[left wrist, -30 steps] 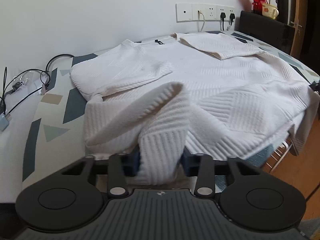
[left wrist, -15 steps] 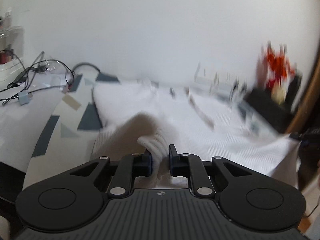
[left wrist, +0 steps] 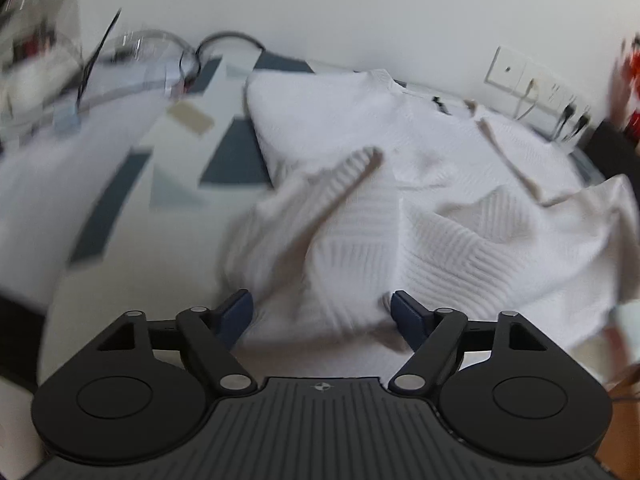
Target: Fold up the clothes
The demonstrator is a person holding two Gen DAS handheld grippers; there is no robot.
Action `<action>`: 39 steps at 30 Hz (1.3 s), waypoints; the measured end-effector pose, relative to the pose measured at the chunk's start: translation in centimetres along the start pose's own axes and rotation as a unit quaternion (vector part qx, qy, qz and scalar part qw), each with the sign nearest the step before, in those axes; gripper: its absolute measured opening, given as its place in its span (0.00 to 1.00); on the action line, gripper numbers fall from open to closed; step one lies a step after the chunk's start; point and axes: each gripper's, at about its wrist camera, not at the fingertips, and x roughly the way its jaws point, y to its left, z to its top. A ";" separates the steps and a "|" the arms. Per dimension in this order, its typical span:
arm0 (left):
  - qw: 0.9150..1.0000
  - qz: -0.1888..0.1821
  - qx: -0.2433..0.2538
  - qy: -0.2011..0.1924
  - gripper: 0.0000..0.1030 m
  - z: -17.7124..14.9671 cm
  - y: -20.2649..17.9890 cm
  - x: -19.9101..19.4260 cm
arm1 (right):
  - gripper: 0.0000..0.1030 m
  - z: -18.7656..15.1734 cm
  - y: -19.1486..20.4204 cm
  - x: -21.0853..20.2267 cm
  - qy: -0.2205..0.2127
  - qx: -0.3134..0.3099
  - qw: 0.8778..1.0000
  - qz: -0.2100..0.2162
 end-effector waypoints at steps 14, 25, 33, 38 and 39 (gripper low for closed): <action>0.998 0.027 0.052 -0.001 0.88 -4.0 -3.0 -3.2 | 0.59 -9.8 -5.8 -3.3 0.069 0.113 0.990 0.056; 0.999 0.040 -0.003 0.031 0.88 -5.1 -3.7 -3.3 | 0.48 -12.4 -4.6 1.8 0.133 0.259 0.941 0.170; 0.996 0.090 0.021 0.012 0.88 -5.2 -4.9 -4.3 | 0.30 -11.0 -5.3 1.2 0.081 0.309 0.920 0.227; 0.996 0.093 0.000 0.006 0.89 -5.1 -5.2 -4.4 | 0.30 -9.9 -5.2 -0.3 0.051 0.272 0.924 0.262; 0.996 0.090 0.002 0.006 0.89 -5.2 -5.5 -4.3 | 0.32 -9.7 -5.2 -0.5 0.045 0.265 0.925 0.269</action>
